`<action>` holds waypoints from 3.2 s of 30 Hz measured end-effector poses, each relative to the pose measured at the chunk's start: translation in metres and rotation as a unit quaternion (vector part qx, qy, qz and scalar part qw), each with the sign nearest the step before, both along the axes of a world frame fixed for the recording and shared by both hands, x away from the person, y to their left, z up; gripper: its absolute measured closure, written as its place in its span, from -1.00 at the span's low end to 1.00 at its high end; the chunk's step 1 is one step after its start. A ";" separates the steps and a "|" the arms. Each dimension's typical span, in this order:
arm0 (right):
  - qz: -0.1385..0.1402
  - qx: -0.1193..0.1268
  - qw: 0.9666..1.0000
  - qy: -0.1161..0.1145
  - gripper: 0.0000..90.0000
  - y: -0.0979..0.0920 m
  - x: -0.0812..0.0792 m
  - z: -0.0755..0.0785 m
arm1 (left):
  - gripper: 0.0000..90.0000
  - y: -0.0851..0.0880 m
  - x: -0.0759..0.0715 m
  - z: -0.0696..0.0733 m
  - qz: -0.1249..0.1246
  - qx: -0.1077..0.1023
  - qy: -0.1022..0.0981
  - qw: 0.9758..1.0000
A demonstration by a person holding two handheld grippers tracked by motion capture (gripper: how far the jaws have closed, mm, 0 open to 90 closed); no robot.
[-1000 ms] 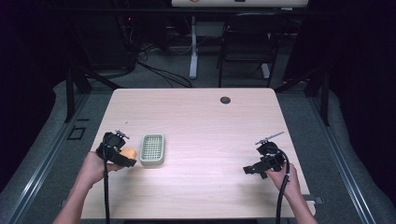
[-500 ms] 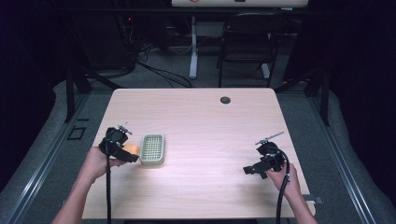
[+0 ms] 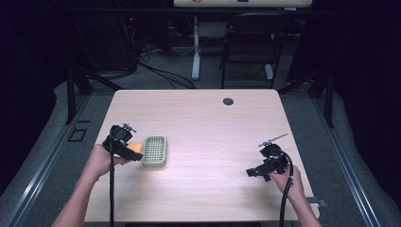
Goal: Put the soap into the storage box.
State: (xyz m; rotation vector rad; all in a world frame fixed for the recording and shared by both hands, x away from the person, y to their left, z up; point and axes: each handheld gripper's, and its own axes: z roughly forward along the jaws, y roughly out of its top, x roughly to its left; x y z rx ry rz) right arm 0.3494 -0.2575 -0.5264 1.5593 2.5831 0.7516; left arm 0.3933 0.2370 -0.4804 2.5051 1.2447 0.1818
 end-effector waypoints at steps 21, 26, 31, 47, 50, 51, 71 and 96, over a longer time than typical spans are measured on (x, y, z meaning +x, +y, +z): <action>0.003 -0.001 1.000 0.002 -0.84 0.001 0.000 0.000 | -0.40 -0.018 0.017 0.001 -0.013 -0.002 0.001 1.000; 0.001 0.001 1.000 0.002 -0.84 0.001 0.000 -0.001 | -0.40 -0.021 0.021 0.001 -0.014 -0.004 0.000 1.000; 0.002 0.001 1.000 0.002 -0.84 0.001 0.000 -0.001 | -0.40 -0.023 0.025 0.000 -0.016 -0.004 0.002 1.000; 0.002 0.002 1.000 0.004 -0.84 0.002 0.000 -0.001 | -0.40 -0.037 0.035 -0.012 -0.023 -0.004 0.005 1.000; 0.003 0.001 1.000 0.005 -0.84 0.002 -0.001 -0.001 | -0.40 -0.039 0.036 -0.013 -0.025 -0.003 0.007 1.000; 0.004 0.000 1.000 0.006 -0.84 0.002 -0.001 -0.001 | -0.40 -0.040 0.036 -0.014 -0.024 -0.006 0.007 1.000; 0.001 0.003 1.000 0.004 -0.84 0.003 -0.001 -0.002 | -0.41 -0.051 0.047 -0.033 -0.032 0.004 0.024 0.999; -0.006 0.009 1.000 0.004 -0.84 0.004 -0.002 -0.004 | -0.41 -0.054 0.054 -0.044 -0.036 0.021 0.032 0.999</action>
